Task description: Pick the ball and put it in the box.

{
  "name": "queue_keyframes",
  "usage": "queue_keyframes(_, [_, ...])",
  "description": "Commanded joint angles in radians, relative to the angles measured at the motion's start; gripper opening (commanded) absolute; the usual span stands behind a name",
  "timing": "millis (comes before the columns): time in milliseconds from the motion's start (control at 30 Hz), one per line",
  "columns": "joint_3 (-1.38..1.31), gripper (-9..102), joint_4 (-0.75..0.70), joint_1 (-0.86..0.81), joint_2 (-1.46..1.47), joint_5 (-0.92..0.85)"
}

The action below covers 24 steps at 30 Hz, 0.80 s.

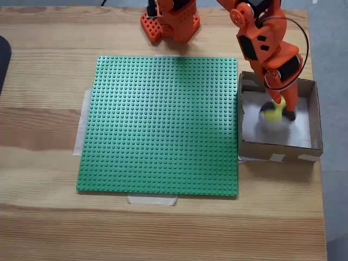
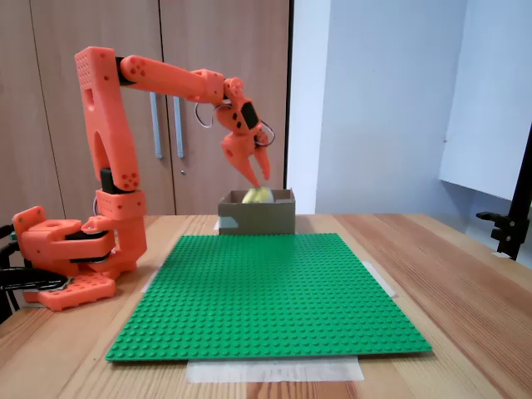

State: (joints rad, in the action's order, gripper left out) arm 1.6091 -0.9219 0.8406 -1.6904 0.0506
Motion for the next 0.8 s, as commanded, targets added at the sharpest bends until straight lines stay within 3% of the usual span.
queue_keyframes(0, [-0.029,18,0.005,0.011,-0.084,-0.012])
queue_keyframes(767, [0.041,17,-0.023,-0.003,-0.244,-0.028])
